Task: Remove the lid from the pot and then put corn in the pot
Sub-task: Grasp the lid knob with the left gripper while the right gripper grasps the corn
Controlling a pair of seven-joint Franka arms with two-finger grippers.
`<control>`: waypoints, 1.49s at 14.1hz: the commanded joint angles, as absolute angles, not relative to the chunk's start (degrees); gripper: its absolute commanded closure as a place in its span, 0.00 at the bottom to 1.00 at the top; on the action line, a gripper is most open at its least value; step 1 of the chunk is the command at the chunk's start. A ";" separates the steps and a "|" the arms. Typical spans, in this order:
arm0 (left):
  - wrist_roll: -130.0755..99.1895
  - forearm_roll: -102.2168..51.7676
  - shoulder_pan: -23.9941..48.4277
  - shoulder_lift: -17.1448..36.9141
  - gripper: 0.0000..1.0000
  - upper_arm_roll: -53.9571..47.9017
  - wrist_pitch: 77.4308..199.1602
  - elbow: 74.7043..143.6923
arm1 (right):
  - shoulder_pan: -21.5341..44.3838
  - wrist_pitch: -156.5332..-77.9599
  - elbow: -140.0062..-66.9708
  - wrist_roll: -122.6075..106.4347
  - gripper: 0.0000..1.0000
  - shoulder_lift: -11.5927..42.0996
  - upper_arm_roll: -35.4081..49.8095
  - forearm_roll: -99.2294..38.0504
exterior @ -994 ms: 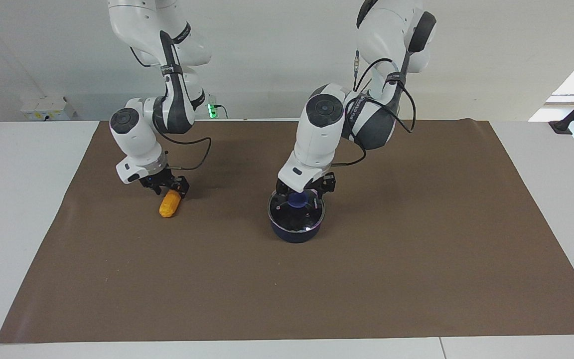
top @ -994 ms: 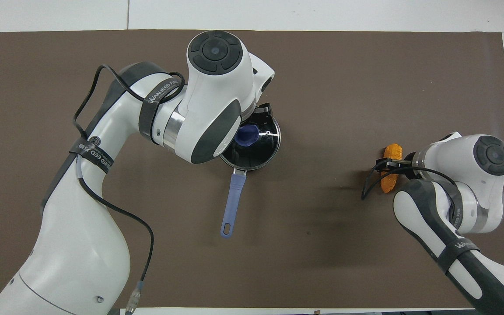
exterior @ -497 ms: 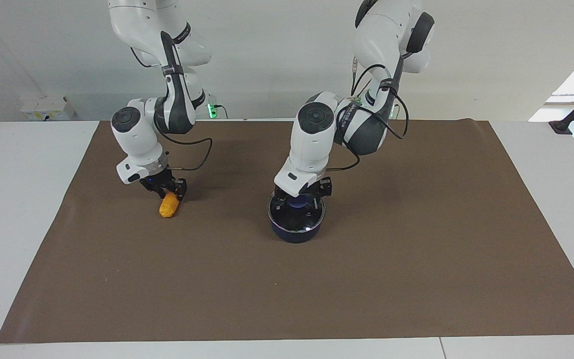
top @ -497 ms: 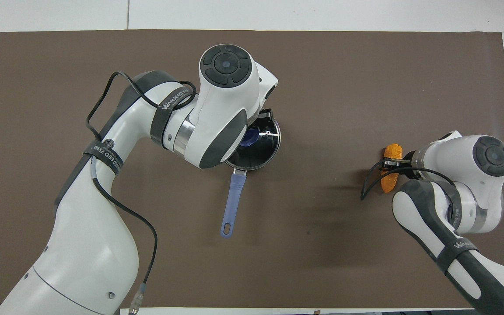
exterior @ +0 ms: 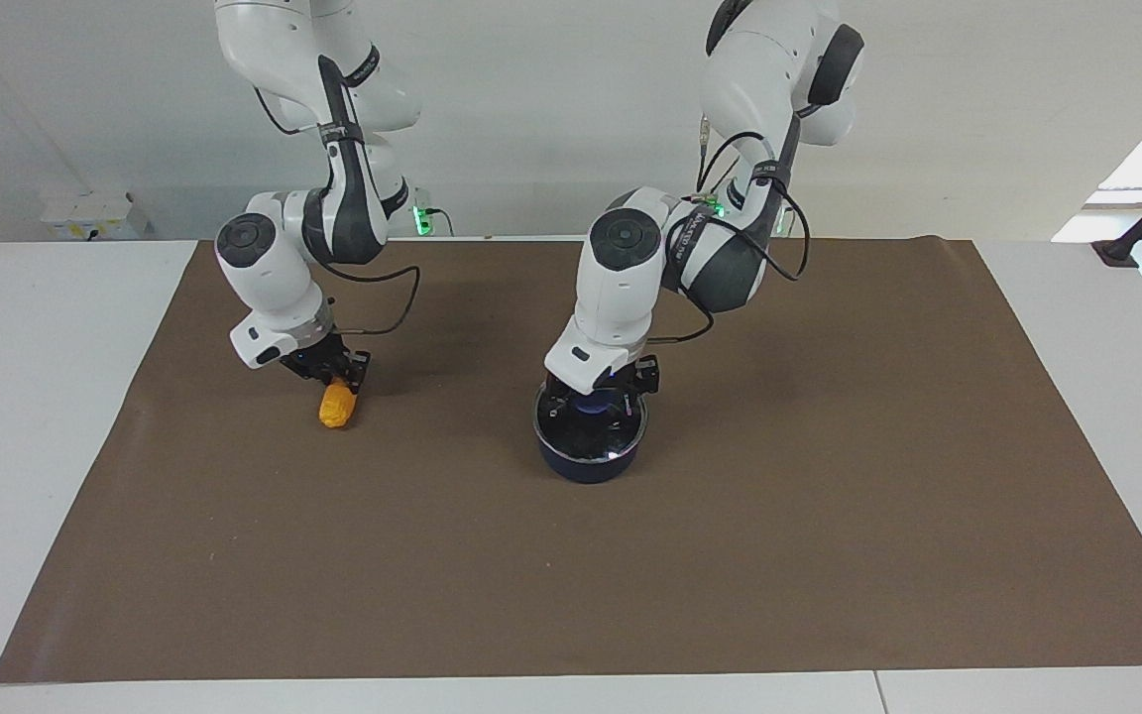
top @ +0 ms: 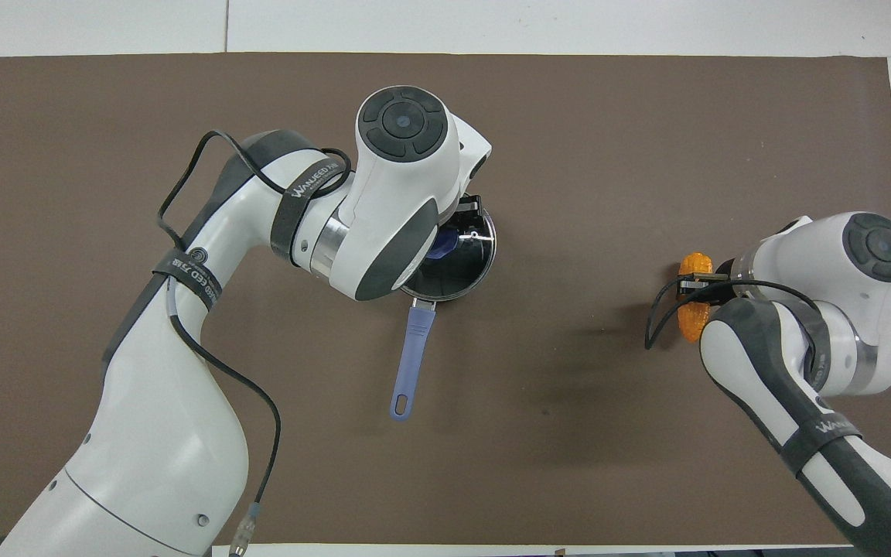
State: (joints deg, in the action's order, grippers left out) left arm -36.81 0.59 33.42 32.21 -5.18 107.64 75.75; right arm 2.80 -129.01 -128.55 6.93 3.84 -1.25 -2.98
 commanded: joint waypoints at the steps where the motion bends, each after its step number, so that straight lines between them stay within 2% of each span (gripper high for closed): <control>1: -37.44 1.67 34.28 30.85 0.00 -4.57 109.25 77.87 | 2.82 -124.54 -124.54 3.27 1.00 4.05 -0.88 -2.37; 6: -37.88 1.41 34.89 30.41 0.00 -4.57 109.51 79.01 | 2.55 -120.34 -122.44 -1.05 1.00 2.81 -0.97 -2.11; 16: -38.93 1.05 34.80 30.06 0.00 -4.66 109.69 79.45 | 4.73 -119.62 -119.89 -2.55 1.00 3.43 -0.79 -3.16; 18: -39.02 0.88 34.80 30.06 0.06 -4.75 109.78 79.45 | 4.83 -119.09 -118.83 -2.90 1.00 3.78 -0.79 -3.16; 21: -39.11 0.26 34.80 29.97 0.24 -4.66 109.86 79.54 | 5.01 -118.13 -117.52 -2.99 1.00 4.04 -0.70 -3.16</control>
